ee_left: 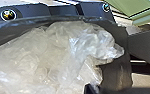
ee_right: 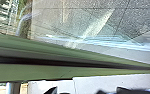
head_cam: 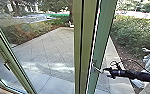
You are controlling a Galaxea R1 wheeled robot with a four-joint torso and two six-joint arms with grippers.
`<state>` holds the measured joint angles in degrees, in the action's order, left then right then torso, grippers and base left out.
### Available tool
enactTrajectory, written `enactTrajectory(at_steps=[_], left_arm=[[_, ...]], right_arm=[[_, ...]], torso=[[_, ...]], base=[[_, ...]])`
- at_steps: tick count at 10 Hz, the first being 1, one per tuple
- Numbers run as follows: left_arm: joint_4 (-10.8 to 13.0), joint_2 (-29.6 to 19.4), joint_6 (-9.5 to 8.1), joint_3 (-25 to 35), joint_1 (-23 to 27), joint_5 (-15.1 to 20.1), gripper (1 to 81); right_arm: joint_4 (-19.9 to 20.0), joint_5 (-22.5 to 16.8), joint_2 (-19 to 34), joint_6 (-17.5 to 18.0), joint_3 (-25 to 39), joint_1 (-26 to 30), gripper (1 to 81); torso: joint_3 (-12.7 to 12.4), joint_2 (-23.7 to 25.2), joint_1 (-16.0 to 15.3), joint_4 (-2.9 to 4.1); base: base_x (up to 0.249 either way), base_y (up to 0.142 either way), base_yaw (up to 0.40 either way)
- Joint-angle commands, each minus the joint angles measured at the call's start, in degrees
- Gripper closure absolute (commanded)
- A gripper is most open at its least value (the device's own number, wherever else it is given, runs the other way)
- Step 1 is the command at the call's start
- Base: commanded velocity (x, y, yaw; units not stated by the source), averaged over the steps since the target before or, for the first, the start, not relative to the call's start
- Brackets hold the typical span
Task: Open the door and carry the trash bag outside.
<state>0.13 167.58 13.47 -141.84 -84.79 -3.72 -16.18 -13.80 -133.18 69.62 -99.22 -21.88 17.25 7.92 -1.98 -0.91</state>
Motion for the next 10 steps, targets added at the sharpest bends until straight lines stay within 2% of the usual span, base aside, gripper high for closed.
enactTrajectory(at_steps=[1,3,5,8,10], left_arm=[[-0.13,-0.4,0.24,0.86,1.24,3.72,81.1],[-0.13,-0.4,0.16,0.95,1.24,3.72,81.1],[-0.13,-0.49,0.15,0.95,1.24,3.72,81.1],[-0.05,-0.49,0.24,1.03,1.24,3.72,81.1],[-0.05,-0.49,0.24,1.03,1.24,3.72,81.1]], right_arm=[[-8.34,-10.36,9.83,-4.05,-3.44,10.48,1.0],[-9.57,-13.96,10.71,-4.05,-1.42,12.16,1.0],[-11.07,-14.59,11.6,-4.05,-0.09,13.91,1.0],[-19.42,-20.65,12.74,-4.14,2.11,16.55,1.0],[-20.91,-22.06,12.65,-4.23,2.11,16.73,1.0]], torso=[[0.0,0.0,0.0,0.0],[0.0,-0.02,0.0,0.0],[0.0,-0.02,0.0,-0.02],[0.02,-0.04,-0.02,-0.02],[0.05,-0.04,-0.02,-0.02]], base=[[0.0,0.0,0.0],[0.0,0.0,0.0],[0.0,0.0,0.0],[0.0,0.0,0.0],[0.0,0.0,0.0]])
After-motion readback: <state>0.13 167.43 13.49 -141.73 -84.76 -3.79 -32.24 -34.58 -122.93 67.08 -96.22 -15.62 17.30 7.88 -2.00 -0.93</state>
